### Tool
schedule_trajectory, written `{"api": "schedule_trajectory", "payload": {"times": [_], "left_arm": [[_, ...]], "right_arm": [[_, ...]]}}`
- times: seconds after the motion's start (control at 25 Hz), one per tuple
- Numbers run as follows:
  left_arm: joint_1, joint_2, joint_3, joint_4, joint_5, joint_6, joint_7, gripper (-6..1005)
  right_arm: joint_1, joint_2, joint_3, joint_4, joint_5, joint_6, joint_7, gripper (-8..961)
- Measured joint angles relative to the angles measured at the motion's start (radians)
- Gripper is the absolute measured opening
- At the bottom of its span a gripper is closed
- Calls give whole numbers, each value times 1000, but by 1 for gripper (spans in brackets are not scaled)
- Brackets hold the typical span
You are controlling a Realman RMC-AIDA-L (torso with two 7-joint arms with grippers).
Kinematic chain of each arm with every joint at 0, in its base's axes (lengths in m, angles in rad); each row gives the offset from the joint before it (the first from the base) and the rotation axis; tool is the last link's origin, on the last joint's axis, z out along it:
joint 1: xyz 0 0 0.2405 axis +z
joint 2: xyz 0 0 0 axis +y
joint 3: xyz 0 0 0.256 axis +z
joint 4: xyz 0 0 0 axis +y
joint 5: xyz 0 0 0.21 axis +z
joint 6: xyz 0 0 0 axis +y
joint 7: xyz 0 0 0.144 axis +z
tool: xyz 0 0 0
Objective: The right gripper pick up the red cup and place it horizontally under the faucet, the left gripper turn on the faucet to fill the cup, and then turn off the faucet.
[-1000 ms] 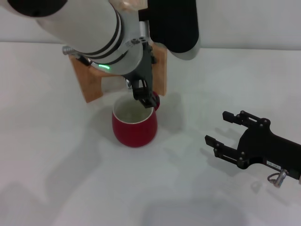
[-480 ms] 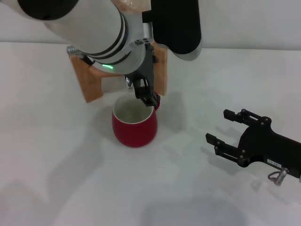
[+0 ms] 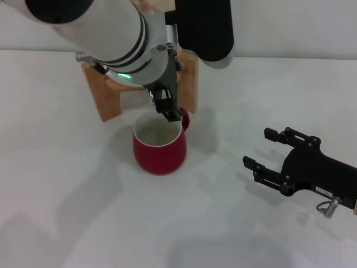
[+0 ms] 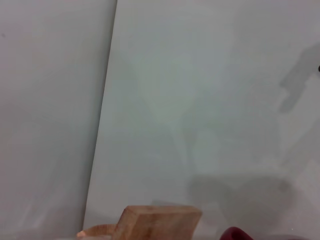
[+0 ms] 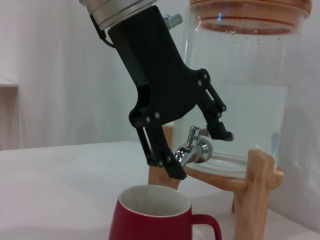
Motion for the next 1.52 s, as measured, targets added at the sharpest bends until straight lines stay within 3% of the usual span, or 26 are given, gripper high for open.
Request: {"api": "schedule_trajectory", "payload": {"times": [0.48,0.64,0.88,1.08,1.2,1.36,1.52], "left_arm": [[41,0,26,86,-18,6,1,887],[127,0,30,211,-35,-9,-12,887],[344,3,-35,382,-148,-6,-23,887],[517,4,-142,433,-318,40,-11,887],[597,4,-267,408,-480,60,24,887],[658,4,-466,290,-741,63,94,887],[664,7,-643,73,-948,53,158,887]], "right_arm": [[-1,0,7,-1,0,-1,0,708],[-5,1,15,-1,0,2,0,708],[-7,-2,16,-1,0,5,0,708],[-8,-4,16,-1,2,7,1,708],[-8,-5,17,-1,3,8,2,708],[-9,-4,17,-1,3,9,3,708],[-9,-4,16,-1,3,9,24,708]]}}
